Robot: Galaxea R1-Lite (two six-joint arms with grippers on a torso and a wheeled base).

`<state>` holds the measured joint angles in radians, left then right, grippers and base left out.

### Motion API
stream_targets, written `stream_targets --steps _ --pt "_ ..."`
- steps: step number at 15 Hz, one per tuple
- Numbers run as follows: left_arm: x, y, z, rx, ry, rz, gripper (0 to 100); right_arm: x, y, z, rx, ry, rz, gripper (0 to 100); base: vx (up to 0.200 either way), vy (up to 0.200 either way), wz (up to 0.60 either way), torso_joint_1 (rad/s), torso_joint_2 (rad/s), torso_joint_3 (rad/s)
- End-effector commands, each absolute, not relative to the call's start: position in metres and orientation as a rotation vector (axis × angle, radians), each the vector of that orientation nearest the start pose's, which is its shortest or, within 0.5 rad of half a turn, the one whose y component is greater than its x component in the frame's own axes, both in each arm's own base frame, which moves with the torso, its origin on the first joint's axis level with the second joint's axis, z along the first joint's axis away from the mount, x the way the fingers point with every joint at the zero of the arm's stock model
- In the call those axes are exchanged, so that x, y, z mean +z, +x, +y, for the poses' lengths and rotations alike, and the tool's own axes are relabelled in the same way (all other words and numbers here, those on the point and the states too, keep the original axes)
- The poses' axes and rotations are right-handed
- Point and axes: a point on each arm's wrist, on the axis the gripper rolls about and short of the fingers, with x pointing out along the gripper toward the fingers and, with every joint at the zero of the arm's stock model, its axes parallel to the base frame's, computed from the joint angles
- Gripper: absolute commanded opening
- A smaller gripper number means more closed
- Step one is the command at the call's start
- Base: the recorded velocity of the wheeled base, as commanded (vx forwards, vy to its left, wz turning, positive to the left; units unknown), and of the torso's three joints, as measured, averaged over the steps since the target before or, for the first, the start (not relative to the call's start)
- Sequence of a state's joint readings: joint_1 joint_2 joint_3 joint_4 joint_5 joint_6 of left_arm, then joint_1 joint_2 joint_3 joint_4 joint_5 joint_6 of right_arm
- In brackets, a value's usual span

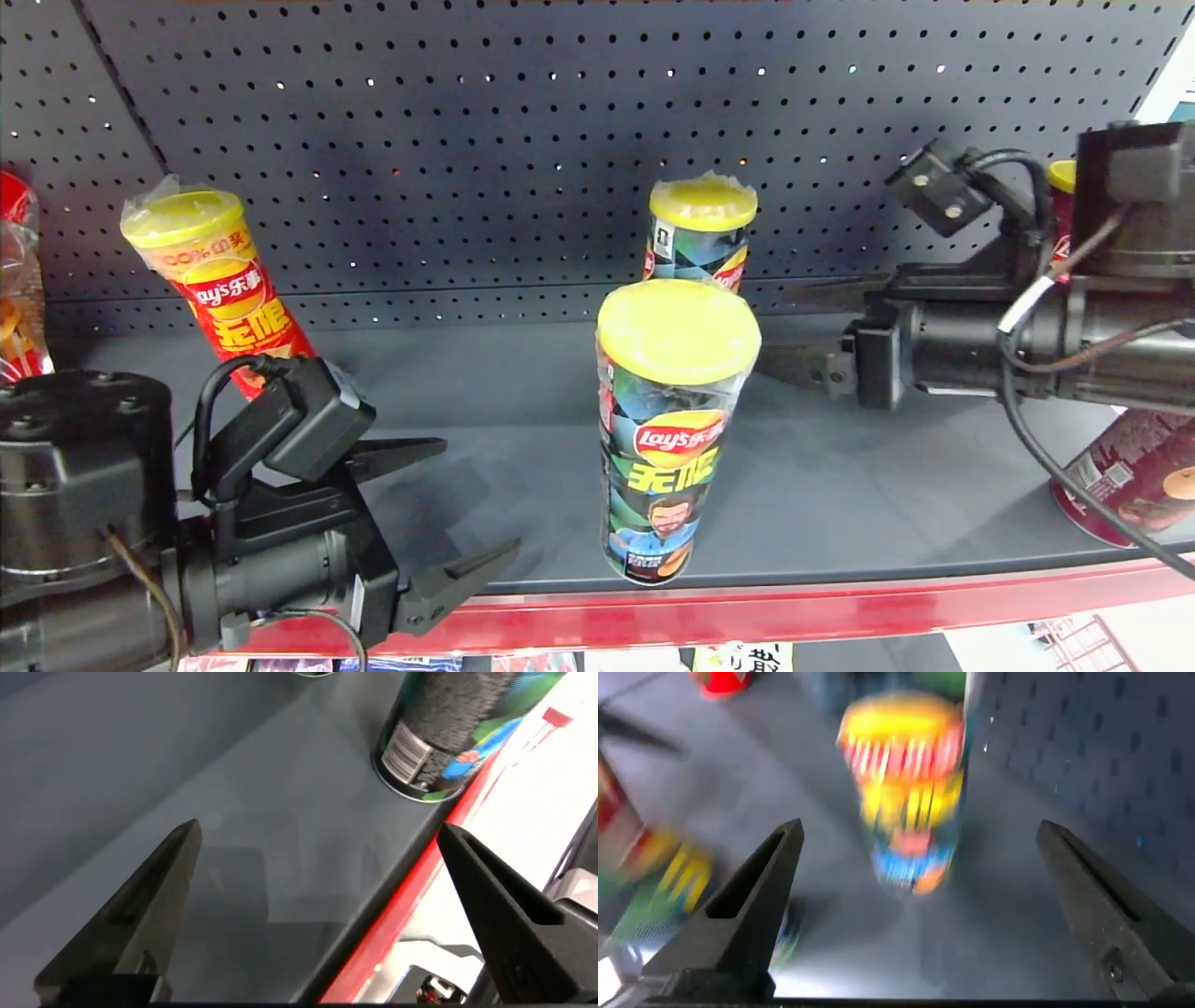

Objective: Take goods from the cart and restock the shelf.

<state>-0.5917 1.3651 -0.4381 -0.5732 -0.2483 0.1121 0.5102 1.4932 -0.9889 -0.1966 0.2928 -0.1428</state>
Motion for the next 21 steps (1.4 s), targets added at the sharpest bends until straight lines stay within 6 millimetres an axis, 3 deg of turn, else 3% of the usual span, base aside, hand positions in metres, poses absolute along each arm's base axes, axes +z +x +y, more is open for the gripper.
stream_targets --steps 1,2,4,8,12,21 --pt "0.158 0.173 -0.124 -0.858 0.176 0.346 100 0.256 0.183 0.107 0.800 -0.162 0.205 100 0.000 0.000 0.00 0.000 0.00 0.000" --pt "0.158 0.175 -0.126 -0.863 0.176 0.345 100 0.256 0.177 0.104 0.803 -0.161 0.199 100 0.000 0.000 0.00 0.000 0.00 0.000" --pt "0.155 0.178 -0.136 -0.916 0.182 0.364 100 0.249 0.145 0.088 0.817 -0.159 0.178 100 0.000 0.000 0.00 0.000 0.00 0.000" --pt "0.146 0.189 -0.146 -0.930 0.214 0.388 100 0.243 0.123 0.076 0.820 -0.133 0.164 100 0.000 0.000 0.00 0.000 0.00 0.000" --pt "0.147 0.205 -0.160 -0.934 0.216 0.383 100 0.242 0.115 0.071 0.810 -0.114 0.154 100 0.000 0.000 0.00 0.000 0.00 0.000" --pt "0.146 0.215 -0.170 -0.939 0.218 0.381 100 0.241 0.114 0.070 0.804 -0.109 0.163 100 0.000 0.000 0.00 0.000 0.00 0.000"
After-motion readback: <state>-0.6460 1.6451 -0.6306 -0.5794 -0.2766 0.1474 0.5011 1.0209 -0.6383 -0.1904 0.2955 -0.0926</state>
